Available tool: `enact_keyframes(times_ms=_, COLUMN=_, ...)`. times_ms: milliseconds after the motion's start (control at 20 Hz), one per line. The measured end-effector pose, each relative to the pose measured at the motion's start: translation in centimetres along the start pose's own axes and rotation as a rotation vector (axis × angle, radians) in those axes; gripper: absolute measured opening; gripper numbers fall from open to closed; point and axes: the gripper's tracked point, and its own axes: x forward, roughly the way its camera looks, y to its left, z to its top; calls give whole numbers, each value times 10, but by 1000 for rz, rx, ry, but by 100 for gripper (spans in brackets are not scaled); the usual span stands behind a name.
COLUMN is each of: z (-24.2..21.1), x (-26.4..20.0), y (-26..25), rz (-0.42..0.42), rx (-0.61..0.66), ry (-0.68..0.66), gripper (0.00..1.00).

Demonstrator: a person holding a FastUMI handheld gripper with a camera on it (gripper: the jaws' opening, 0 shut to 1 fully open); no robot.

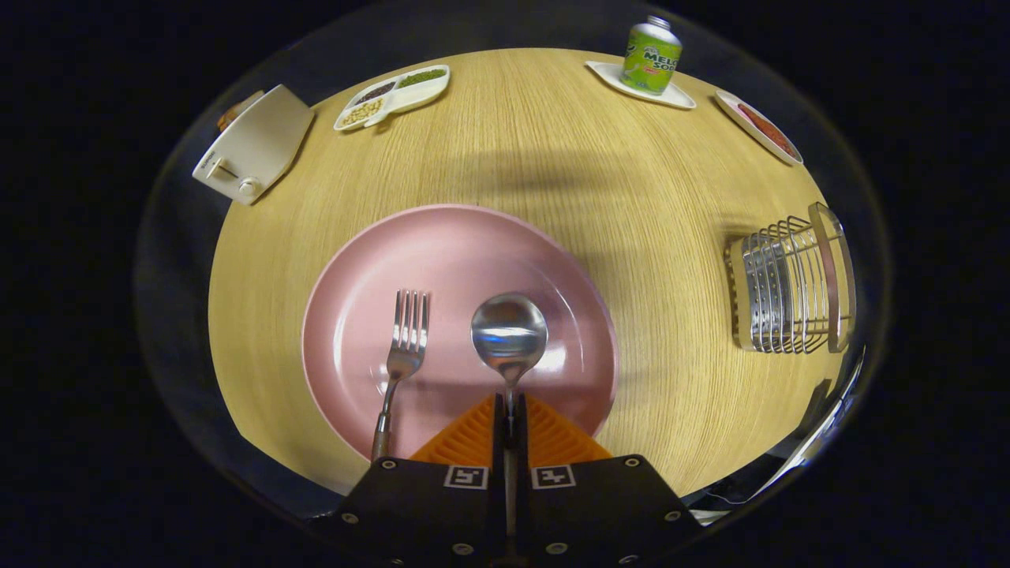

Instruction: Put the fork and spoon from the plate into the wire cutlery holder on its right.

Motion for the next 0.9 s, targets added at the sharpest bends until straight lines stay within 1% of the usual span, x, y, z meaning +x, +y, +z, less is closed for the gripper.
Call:
enact_keyframes(times_ms=100, z=3, x=-8, y=-6, rz=-5, rx=-39, ry=-20, gripper=5)
enact_keyframes(times_ms=300, z=18, x=-29, y=-13, rz=18, rx=-77, ry=-94, gripper=5)
enact_keyframes(times_ms=450, z=18, x=-35, y=-21, rz=35, rx=-75, ry=-103, gripper=5)
enact_keyframes(times_ms=700, z=19, x=-38, y=-23, rz=73, rx=-71, ry=-113, gripper=1)
enact_keyframes(times_ms=900, z=25, x=-50, y=-18, rz=105, rx=-91, ry=-161, gripper=1)
